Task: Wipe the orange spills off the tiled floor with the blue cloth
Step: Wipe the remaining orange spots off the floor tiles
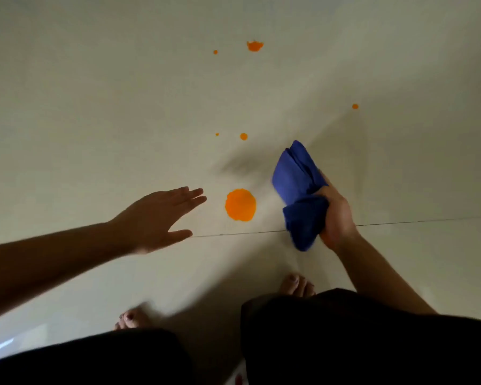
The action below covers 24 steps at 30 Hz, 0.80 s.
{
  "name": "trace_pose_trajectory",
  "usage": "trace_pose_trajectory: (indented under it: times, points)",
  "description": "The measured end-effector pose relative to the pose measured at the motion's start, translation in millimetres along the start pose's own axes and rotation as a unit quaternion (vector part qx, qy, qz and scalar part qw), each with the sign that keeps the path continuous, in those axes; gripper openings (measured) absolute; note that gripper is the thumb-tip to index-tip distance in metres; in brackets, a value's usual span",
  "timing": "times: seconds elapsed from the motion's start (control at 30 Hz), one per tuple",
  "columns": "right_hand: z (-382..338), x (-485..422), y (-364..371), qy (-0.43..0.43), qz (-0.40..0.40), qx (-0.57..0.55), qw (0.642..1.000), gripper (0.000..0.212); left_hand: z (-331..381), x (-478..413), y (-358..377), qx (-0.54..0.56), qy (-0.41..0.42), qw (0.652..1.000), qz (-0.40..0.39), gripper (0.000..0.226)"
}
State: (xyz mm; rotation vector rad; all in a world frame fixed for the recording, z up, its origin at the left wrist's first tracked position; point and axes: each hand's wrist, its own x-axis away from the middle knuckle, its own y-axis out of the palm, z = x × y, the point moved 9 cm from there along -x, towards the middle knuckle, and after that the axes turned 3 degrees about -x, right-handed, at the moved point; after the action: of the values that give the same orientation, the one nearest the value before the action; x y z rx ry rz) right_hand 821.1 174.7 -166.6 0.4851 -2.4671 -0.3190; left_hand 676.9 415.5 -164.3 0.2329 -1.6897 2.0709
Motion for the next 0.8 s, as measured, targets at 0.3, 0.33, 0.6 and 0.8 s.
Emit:
trace_pose_trajectory:
  times: [0.3, 0.33, 0.6, 0.8]
  points:
    - [107.0, 1.9, 97.0, -0.258, -0.278, 0.772, 0.511, 0.08, -23.8, 29.3, 65.4, 0.066, -0.163, 0.984, 0.007, 0.087]
    - [115.5, 1.3, 92.5, -0.264, -0.275, 0.775, 0.503, 0.075, -26.5, 30.1, 67.3, 0.069, -0.162, 0.984, 0.012, 0.089]
    - [66.8, -57.5, 75.3, -0.27, -0.075, 0.808, 0.519, 0.056, -29.9, 29.0, 80.7, 0.059, -0.133, 0.989, 0.026, 0.091]
    - [67.8, -43.4, 32.2, -0.264, -0.132, 0.815, 0.498, 0.059, -31.1, 28.4, 81.3, 0.056, -0.128, 0.989, 0.046, 0.09]
